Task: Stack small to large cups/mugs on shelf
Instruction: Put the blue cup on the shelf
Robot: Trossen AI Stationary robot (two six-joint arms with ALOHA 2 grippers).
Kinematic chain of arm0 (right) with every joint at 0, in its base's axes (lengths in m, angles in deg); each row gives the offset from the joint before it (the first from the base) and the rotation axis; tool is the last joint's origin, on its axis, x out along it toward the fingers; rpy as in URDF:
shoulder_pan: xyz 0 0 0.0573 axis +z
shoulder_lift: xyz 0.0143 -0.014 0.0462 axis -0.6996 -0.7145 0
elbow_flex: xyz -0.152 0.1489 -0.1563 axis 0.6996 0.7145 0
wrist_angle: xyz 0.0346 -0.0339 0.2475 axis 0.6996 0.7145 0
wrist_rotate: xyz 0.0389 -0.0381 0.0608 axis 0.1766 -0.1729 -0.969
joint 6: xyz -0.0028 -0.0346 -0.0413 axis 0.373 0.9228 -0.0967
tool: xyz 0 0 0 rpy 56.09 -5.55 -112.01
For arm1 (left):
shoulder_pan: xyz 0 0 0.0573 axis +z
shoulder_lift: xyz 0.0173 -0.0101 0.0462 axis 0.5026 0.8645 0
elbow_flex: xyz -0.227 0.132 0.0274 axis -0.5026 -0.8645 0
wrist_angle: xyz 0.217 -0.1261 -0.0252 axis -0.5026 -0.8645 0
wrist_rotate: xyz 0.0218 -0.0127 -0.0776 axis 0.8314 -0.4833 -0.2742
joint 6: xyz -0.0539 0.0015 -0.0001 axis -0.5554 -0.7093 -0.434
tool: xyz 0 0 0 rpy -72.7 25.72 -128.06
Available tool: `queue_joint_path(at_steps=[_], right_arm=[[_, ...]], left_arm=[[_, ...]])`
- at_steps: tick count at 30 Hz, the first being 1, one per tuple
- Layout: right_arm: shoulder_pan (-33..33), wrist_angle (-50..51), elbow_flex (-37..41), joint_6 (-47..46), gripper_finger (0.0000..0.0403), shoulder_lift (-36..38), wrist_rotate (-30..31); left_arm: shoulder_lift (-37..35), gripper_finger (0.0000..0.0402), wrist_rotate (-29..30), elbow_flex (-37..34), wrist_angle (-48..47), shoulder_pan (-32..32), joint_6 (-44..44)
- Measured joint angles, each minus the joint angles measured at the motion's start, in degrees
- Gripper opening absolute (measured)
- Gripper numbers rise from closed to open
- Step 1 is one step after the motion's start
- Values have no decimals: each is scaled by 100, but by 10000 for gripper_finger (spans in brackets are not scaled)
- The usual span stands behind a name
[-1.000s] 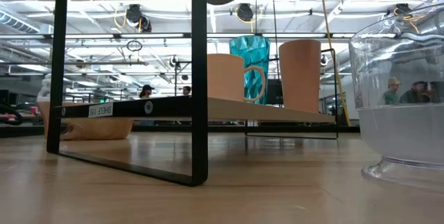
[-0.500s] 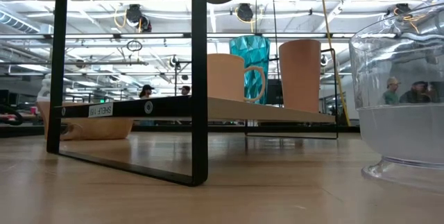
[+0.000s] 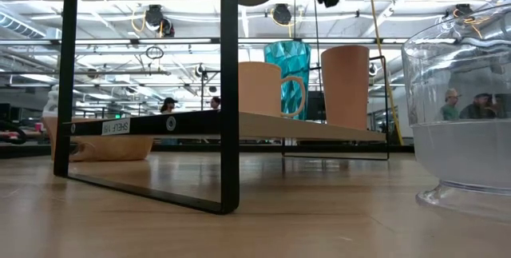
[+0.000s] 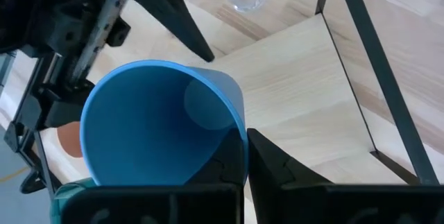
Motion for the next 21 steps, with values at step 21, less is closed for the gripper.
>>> queue_joint_path(at_steps=[21], right_arm=[[-374,-704,-2,351,371,-404,-605]], left_arm=[[-4,3,9,0,128,2,107]])
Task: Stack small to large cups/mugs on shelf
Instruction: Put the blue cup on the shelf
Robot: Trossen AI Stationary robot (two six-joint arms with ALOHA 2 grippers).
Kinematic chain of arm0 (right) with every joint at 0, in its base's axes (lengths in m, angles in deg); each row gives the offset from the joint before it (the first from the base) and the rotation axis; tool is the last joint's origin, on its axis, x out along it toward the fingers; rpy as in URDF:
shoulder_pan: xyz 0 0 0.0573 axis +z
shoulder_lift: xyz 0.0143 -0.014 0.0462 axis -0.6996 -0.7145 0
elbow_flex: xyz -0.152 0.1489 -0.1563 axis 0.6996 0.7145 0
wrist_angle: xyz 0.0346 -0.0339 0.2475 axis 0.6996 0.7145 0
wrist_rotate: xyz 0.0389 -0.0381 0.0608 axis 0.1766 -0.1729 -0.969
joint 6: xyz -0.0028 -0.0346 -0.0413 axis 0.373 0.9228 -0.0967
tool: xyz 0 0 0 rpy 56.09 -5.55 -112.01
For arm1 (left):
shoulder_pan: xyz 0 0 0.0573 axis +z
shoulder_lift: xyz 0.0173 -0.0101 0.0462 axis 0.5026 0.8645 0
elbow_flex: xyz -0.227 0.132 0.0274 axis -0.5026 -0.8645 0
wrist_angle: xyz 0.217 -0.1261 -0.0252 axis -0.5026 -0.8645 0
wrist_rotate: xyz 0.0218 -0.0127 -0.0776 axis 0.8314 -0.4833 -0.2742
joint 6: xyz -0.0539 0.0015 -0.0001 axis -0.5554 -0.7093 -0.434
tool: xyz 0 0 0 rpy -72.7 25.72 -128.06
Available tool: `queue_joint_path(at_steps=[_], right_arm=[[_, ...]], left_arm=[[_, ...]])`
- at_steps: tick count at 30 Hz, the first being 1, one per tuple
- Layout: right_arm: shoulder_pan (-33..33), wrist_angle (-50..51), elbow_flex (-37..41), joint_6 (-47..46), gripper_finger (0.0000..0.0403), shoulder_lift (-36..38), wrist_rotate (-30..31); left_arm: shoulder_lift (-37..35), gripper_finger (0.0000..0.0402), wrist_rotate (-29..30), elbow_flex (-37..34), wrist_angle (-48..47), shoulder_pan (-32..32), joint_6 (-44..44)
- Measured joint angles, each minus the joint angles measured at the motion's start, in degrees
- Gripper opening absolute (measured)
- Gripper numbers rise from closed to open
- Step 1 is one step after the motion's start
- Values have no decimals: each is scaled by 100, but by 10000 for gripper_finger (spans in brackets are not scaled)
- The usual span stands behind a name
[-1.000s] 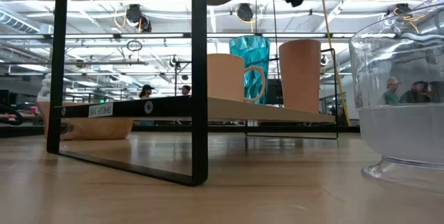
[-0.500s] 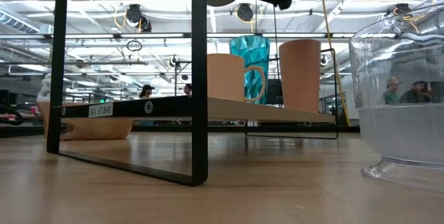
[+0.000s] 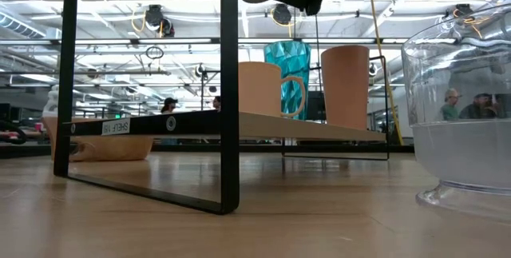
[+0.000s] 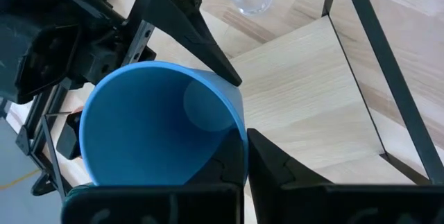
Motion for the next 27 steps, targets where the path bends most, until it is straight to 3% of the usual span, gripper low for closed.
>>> queue_joint_path(at_steps=[10,23,27], right_arm=[[5,-8,0,153,286,1,-23],[18,21,0,141,295,1,20],[45,37,0,144,294,1,25]], left_arm=[[0,14,26,0,93,4,-33],[0,43,24,0,174,-2,-302],[0,74,23,0,245,-7,-532]])
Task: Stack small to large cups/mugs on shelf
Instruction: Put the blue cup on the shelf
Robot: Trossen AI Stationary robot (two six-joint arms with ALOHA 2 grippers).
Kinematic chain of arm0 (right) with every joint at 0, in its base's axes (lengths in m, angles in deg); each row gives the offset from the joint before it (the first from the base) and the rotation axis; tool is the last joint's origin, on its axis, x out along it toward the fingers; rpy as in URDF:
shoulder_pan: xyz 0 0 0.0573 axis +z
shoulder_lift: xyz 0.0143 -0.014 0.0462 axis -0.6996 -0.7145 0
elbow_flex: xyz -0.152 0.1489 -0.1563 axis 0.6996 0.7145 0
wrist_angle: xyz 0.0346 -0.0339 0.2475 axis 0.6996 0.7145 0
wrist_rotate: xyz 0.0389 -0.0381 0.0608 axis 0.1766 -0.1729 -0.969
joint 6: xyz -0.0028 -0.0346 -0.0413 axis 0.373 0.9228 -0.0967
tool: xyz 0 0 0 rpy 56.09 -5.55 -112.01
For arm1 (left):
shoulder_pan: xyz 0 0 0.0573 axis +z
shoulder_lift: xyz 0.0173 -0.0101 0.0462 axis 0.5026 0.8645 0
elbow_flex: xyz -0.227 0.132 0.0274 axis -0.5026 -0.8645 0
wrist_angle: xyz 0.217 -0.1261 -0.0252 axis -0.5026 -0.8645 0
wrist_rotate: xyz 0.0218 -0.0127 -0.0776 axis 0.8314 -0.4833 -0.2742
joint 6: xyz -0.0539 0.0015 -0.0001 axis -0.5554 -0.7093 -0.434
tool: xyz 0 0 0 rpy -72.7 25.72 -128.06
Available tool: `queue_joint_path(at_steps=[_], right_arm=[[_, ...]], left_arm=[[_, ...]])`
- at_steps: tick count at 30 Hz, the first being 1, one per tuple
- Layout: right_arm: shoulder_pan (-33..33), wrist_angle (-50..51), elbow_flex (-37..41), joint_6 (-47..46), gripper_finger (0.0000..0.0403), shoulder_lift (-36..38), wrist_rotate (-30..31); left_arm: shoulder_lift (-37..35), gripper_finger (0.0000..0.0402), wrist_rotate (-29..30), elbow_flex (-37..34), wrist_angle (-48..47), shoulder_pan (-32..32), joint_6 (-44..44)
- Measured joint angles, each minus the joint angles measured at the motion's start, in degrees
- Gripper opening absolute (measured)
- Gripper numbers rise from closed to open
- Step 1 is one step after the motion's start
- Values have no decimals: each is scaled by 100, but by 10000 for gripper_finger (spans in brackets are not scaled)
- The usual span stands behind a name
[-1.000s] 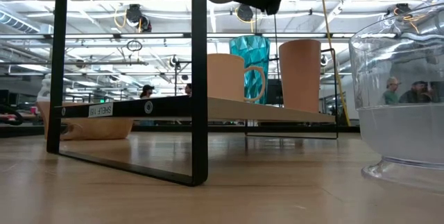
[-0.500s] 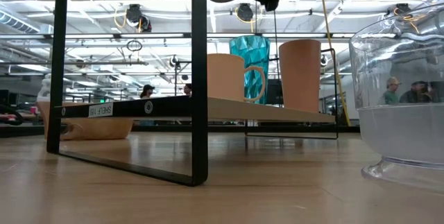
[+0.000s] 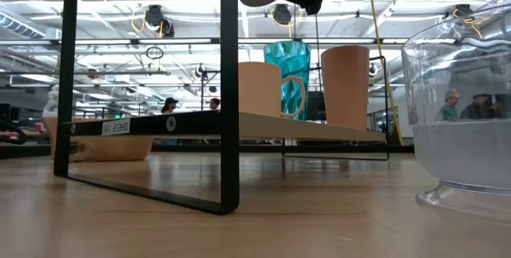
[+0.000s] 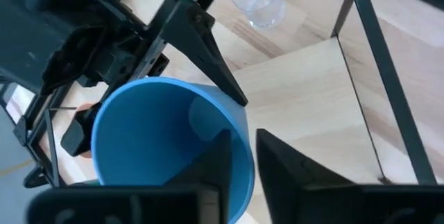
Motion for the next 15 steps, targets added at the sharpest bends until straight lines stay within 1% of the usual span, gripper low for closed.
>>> queue_joint_path(at_steps=[5,9,12,15], right_arm=[[8,58,0,-4,294,0,-2],[10,248,0,-55,294,0,-4],[41,306,0,-55,294,0,3],[86,351,0,-52,294,58,9]], left_arm=[[-1,140,68,0,151,-16,-211],[-106,187,553,0,315,-125,-334],[-280,203,807,0,397,-249,-456],[-490,206,974,4,538,-345,-724]])
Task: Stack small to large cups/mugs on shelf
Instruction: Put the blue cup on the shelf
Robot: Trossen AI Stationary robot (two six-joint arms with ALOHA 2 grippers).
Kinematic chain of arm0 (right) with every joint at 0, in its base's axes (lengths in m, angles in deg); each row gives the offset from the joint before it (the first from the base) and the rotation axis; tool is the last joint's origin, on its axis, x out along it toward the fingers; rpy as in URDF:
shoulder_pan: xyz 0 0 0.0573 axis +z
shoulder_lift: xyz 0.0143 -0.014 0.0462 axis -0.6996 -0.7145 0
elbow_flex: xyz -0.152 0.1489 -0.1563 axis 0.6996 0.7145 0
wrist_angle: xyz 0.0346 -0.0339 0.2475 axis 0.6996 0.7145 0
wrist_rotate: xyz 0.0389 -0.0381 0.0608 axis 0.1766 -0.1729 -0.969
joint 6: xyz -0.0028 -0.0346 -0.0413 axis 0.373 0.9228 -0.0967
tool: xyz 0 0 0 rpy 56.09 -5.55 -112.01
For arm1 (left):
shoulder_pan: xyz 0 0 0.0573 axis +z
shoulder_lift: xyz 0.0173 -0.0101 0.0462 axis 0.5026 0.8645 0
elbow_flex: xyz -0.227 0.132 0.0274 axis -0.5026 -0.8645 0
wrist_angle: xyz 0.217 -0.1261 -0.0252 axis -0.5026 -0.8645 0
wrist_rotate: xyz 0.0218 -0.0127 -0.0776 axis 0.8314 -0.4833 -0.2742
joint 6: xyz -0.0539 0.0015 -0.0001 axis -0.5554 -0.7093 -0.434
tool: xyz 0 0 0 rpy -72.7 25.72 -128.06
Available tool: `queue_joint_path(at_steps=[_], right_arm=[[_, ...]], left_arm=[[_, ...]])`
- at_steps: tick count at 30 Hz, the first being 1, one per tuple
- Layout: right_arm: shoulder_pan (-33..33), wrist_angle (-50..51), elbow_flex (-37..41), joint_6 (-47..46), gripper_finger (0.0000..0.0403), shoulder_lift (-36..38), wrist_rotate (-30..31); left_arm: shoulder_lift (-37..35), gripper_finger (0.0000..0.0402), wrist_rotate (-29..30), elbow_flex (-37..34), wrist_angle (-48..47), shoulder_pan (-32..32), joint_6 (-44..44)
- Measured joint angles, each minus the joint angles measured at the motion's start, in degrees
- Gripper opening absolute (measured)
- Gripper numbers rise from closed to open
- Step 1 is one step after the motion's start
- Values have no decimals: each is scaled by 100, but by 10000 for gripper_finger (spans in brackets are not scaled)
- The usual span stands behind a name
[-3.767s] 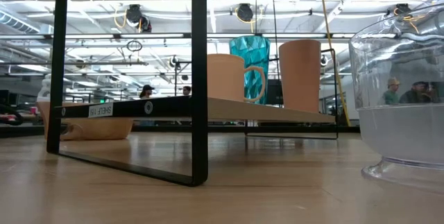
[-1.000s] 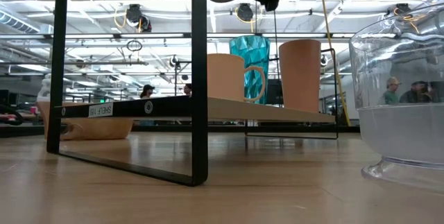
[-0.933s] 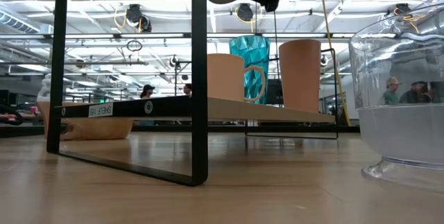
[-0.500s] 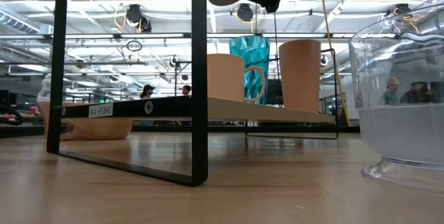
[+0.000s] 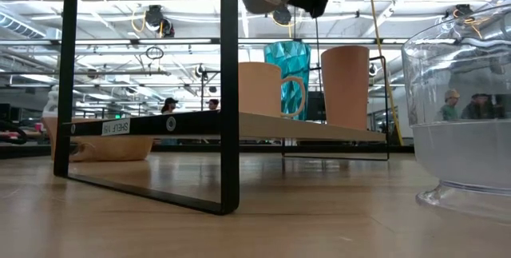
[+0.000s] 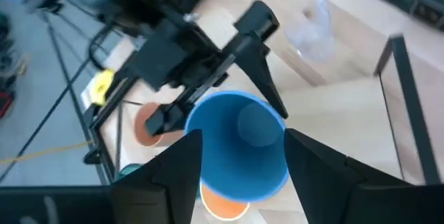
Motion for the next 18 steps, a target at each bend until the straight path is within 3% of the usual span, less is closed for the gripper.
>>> queue_joint_path(at_steps=[10,18], right_arm=[[583,269,-2,225,293,568,1134],[1323,627,-2,312,293,884,2462]], left_arm=[[-728,207,1002,-147,-130,-305,-1677],[-1325,207,1864,-1387,65,-481,-2601]])
